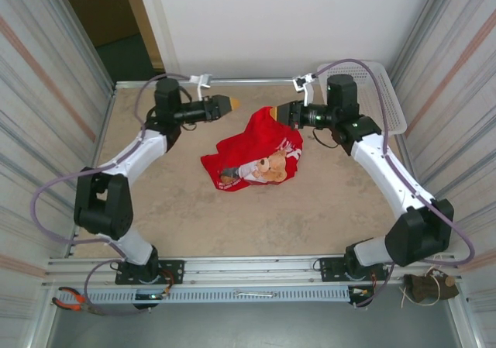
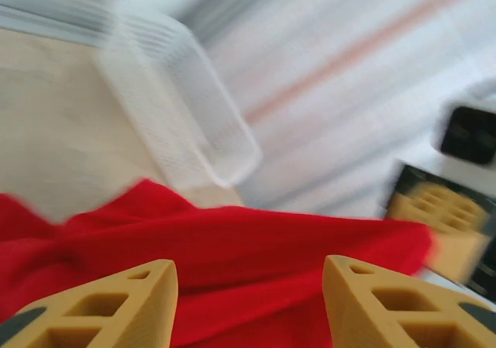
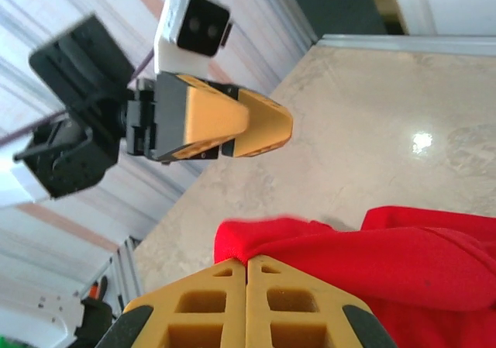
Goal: Fold the inside-out t-shirt
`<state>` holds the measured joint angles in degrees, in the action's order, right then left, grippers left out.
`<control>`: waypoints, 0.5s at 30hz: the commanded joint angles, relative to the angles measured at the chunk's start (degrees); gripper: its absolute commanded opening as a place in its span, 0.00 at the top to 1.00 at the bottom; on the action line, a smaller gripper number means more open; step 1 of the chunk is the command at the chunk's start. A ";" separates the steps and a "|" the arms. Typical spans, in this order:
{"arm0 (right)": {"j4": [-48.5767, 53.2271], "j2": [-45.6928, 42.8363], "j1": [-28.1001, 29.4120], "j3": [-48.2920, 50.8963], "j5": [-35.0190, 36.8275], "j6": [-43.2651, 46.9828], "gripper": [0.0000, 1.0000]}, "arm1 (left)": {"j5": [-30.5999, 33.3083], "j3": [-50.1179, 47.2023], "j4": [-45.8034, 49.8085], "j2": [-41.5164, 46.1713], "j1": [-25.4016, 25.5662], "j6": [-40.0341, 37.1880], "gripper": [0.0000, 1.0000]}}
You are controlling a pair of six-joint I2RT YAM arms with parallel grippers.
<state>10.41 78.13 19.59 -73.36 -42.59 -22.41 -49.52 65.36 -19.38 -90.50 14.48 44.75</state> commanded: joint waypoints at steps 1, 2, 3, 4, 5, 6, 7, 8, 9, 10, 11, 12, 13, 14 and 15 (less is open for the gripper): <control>-1.28 -4.32 2.34 0.08 8.56 -4.26 1.00 | 18.63 -6.21 1.55 9.71 3.90 0.34 0.44; -0.58 -4.79 3.23 -0.52 11.03 -4.38 1.00 | 23.03 -8.14 1.81 12.42 6.57 -0.27 0.42; -0.17 -5.16 4.11 -1.22 12.92 -4.43 1.00 | 28.41 -9.67 2.86 15.35 10.20 -1.24 0.40; 0.37 -5.27 4.92 -1.89 14.82 -4.56 1.00 | 33.97 -10.52 3.94 17.86 14.29 -2.76 0.39; 0.68 -5.19 5.57 -2.75 15.92 -4.65 1.00 | 38.42 -11.15 4.44 19.45 17.91 -4.05 0.37; 0.83 -5.09 6.26 -3.77 17.07 -4.83 1.00 | 43.19 -11.40 4.85 20.62 21.36 -5.34 0.37; 1.34 -4.75 6.89 -4.94 18.14 -4.83 1.00 | 46.45 -11.49 4.14 21.18 24.91 -6.21 0.37; 1.89 -4.50 7.47 -5.91 19.07 -4.76 1.00 | 48.52 -11.30 2.96 21.17 27.25 -7.21 0.36; 2.46 -4.32 8.29 -6.94 20.54 -4.55 1.00 | 50.73 -10.45 2.63 20.71 29.67 -7.93 0.36; 3.03 -4.08 8.97 -8.00 21.78 -4.36 1.00 | 52.68 -9.19 2.50 19.95 31.82 -8.72 0.36; 3.32 -3.87 9.43 -8.74 22.51 -4.22 1.00 | 53.91 -8.08 2.22 19.05 33.41 -9.75 0.36; 3.53 -3.67 9.87 -9.41 23.36 -4.25 1.00 | 54.73 -6.69 1.73 17.81 34.67 -10.89 0.35; 3.64 -3.47 10.33 -9.77 23.97 -4.39 1.00 | 55.54 -5.35 1.91 16.56 35.39 -11.47 0.35; 3.61 -3.42 10.69 -9.87 24.53 -4.31 1.00 | 55.98 -4.33 2.04 15.30 35.60 -11.41 0.35; 3.56 -3.41 11.10 -9.94 25.07 -4.43 1.00 | 57.30 -3.61 2.21 14.07 35.70 -10.89 0.35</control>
<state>13.56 74.46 29.65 -81.30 -21.61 -26.28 -1.37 58.85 -16.60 -73.67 49.76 36.86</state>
